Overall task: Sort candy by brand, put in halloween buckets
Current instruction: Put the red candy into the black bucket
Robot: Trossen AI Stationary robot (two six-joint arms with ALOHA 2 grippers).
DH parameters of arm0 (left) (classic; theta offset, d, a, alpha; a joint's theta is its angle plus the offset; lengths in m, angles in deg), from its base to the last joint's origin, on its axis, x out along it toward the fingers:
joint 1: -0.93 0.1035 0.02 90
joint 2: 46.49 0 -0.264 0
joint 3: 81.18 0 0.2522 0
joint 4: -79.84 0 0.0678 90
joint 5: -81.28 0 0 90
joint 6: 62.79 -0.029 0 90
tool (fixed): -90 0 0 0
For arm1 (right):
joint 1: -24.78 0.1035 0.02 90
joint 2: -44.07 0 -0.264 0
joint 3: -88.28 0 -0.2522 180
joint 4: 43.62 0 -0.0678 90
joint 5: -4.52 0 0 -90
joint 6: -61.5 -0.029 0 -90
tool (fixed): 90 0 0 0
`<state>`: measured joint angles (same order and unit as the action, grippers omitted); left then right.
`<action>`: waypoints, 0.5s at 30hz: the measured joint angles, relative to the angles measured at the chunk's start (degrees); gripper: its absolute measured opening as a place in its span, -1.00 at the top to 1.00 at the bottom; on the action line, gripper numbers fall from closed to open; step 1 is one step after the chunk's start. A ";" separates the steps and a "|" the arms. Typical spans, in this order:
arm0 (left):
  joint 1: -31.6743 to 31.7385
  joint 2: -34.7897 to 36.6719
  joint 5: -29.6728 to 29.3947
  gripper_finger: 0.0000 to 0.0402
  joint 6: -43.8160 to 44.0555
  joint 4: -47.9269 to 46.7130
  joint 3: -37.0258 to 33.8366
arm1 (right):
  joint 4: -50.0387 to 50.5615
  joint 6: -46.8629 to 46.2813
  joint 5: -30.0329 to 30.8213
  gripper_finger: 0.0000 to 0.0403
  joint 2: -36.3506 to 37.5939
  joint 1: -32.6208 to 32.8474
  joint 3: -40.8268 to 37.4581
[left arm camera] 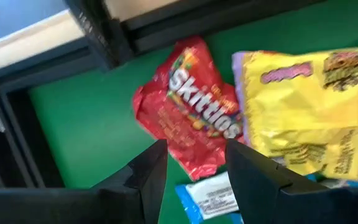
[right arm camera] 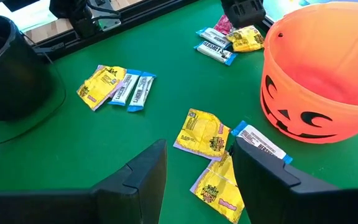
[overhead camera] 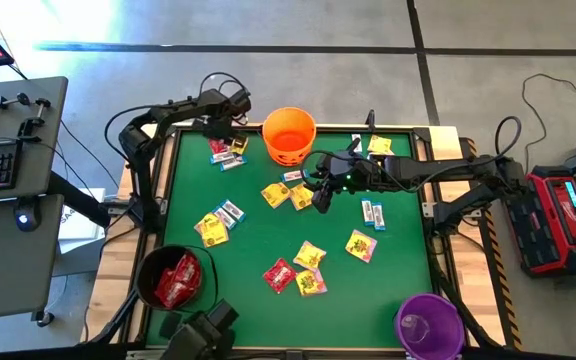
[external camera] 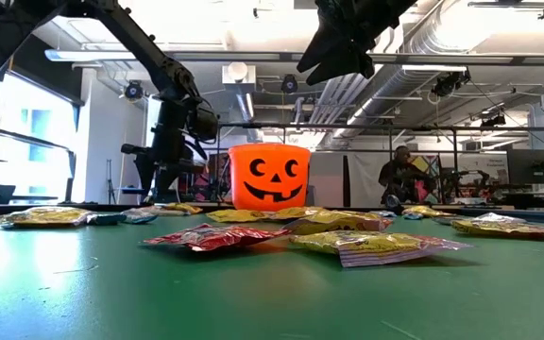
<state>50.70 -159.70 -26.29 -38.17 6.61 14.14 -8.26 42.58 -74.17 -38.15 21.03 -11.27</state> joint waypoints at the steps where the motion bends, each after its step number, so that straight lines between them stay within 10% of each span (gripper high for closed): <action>1: 0.16 0.00 0.25 0.23 -0.51 0.49 0.00 | 0.00 0.02 0.00 0.16 0.00 0.00 -0.01; 15: 0.25 -3.16 2.10 0.23 -2.00 1.81 0.03 | 0.00 0.06 -0.02 0.16 0.00 0.00 -0.01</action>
<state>50.95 -162.86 -24.19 -40.16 8.42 14.18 -8.26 42.64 -74.19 -38.15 21.03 -11.28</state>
